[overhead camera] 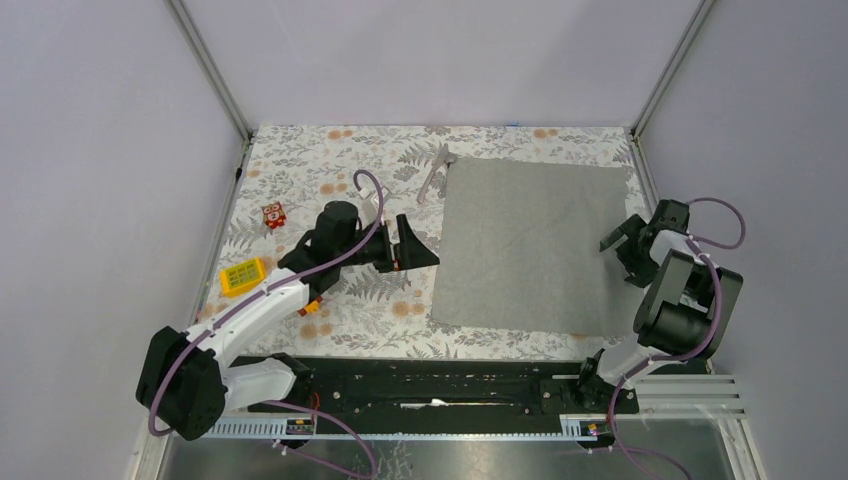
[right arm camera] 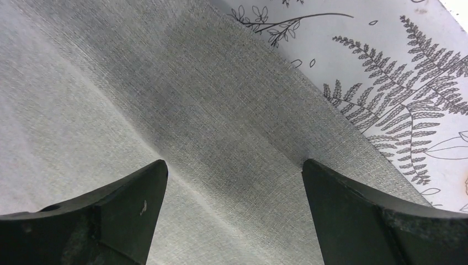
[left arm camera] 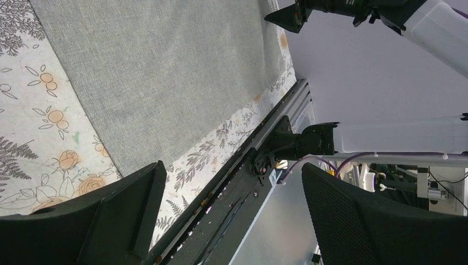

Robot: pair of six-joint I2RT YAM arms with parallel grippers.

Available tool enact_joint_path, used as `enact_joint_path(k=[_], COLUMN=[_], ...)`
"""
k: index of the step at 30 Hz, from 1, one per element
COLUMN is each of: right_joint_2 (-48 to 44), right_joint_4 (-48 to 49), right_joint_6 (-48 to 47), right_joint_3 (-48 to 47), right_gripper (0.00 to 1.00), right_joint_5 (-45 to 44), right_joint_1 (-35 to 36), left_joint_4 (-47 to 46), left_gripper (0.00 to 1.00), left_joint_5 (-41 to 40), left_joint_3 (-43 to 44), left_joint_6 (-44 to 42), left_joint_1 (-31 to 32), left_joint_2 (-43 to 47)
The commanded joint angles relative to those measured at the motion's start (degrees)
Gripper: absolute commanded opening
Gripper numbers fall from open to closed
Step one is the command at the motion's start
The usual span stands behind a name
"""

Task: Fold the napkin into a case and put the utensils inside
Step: Pick up the flattened napkin from the center of the board.

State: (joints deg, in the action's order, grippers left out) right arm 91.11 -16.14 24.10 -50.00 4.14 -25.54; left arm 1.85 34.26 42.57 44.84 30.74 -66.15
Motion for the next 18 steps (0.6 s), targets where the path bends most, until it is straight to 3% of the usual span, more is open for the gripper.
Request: enact_joint_path(k=[1, 5, 12, 18], right_joint_2=[-1.0, -1.9, 0.0, -7.2], right_joint_4=[0.2, -2.2, -4.0, -7.4], right_joint_6=[0.5, -0.4, -0.5, -0.6], right_joint_3=[0.4, -0.3, -0.8, -2.1], right_gripper=[1.00, 1.00, 1.00, 1.00], right_joint_5=[-2.5, -8.3, -7.4, -12.0], right_joint_1=[-1.9, -2.5, -5.7, -5.4], left_joint_4=[0.5, 1.4, 3.6, 5.5], left_gripper=[0.99, 0.99, 0.99, 0.99], left_joint_5=[1.2, 1.4, 1.8, 1.5], left_joint_3=[0.3, -0.1, 0.1, 0.5], left_joint_6=[-1.3, -1.6, -2.5, -4.0], left_joint_1=[0.2, 0.2, 0.2, 0.2], left_joint_2=[2.5, 3.4, 5.2, 5.9])
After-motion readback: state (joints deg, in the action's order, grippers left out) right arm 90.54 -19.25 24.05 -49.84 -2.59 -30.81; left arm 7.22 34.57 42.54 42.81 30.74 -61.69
